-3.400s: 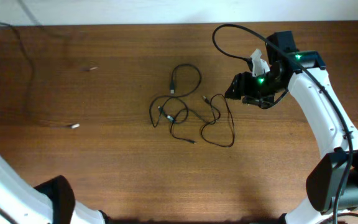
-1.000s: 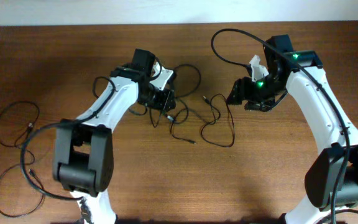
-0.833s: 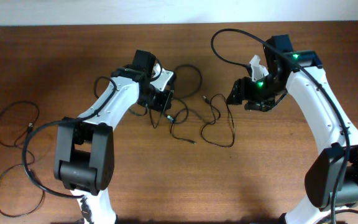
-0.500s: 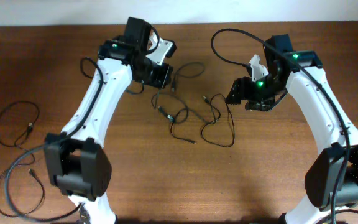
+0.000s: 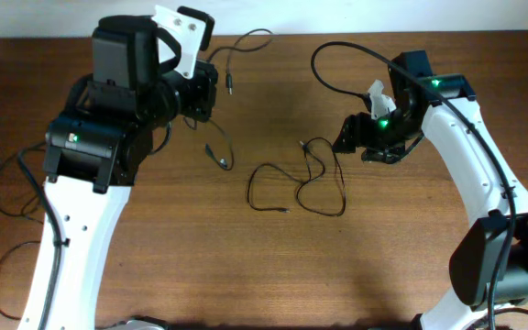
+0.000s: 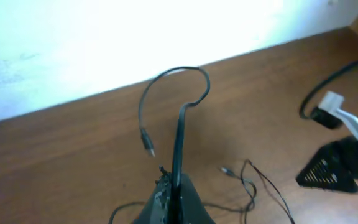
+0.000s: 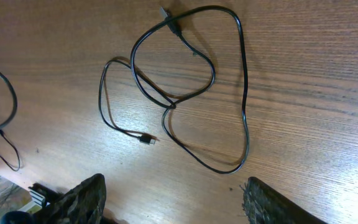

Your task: Untangle cables

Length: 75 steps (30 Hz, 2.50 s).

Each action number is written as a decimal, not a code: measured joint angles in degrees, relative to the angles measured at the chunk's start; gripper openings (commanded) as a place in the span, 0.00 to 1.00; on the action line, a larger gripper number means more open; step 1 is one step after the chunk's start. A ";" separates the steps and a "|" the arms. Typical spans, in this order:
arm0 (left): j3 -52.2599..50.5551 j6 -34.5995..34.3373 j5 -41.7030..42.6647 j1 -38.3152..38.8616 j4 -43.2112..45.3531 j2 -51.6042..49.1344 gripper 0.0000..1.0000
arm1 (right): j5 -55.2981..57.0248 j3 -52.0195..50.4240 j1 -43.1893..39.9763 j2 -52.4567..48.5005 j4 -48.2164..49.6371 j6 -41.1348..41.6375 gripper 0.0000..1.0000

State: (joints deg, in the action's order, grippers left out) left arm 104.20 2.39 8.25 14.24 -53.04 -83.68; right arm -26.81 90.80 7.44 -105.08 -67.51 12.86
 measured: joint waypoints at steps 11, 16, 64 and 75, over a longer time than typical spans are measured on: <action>0.04 -12.17 -22.49 0.00 3.41 -0.66 0.00 | 0.02 0.00 0.00 0.00 -0.17 0.00 0.72; 0.13 -19.43 -24.09 0.00 1.46 -8.61 0.00 | 0.02 0.00 0.00 0.00 -0.15 0.02 0.72; 0.63 -30.73 -15.74 3.69 -13.38 -47.71 0.44 | 1.51 0.00 0.00 0.00 0.24 0.00 0.72; 4.02 -35.47 -14.03 4.33 -10.01 -50.93 0.00 | 1.51 0.00 0.00 -0.02 0.22 0.02 0.72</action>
State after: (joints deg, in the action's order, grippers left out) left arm 108.22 -33.08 -5.78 18.57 -63.05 -134.61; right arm -25.30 90.80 7.44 -105.10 -67.29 12.88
